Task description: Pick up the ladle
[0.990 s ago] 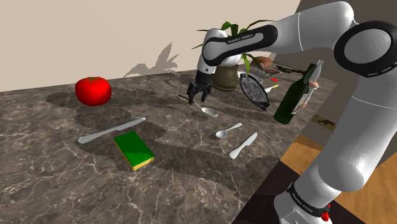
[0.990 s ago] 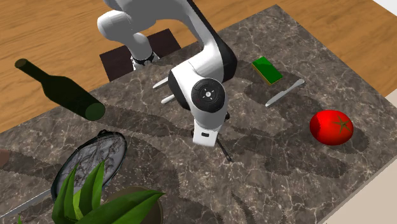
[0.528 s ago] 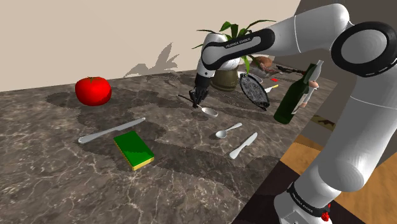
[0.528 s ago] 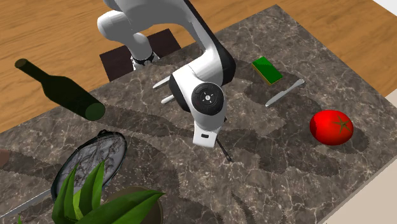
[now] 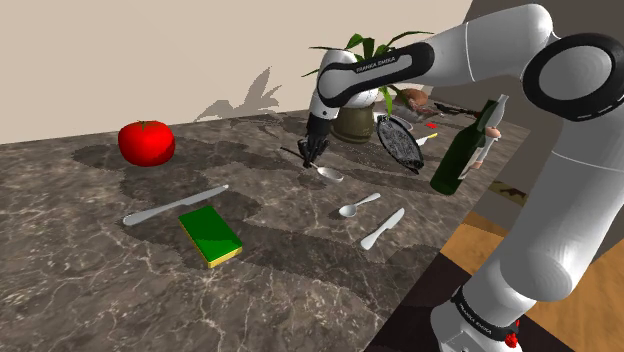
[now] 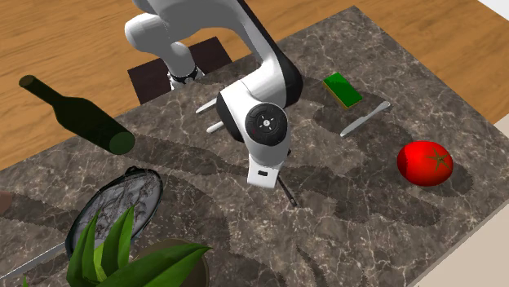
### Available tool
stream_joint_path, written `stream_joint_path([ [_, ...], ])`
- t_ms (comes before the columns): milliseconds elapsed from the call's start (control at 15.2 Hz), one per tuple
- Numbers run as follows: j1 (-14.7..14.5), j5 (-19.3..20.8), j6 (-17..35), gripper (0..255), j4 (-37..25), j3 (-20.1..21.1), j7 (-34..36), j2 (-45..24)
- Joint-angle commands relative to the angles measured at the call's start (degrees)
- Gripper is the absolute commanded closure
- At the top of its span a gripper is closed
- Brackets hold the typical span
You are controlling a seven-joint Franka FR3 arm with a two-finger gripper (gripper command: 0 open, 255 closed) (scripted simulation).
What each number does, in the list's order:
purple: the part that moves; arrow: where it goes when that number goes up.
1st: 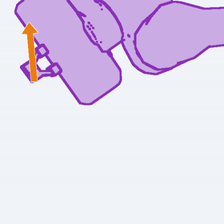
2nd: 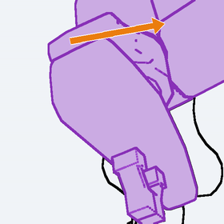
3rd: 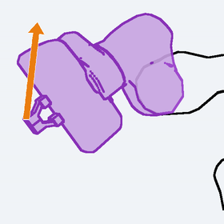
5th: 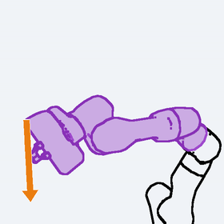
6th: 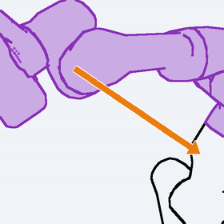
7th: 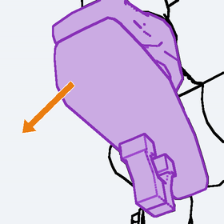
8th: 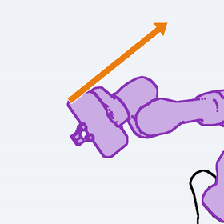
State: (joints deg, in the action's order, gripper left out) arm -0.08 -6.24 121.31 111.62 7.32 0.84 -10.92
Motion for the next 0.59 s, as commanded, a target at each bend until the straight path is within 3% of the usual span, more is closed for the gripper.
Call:
stream_joint_path([
  [0,0.0,0.0,-1.3,255,-0.7,0.0,0.1,0.6],
  [528,0.1,0.0,-7.0,255,-4.3,0.0,0.6,2.7],
])
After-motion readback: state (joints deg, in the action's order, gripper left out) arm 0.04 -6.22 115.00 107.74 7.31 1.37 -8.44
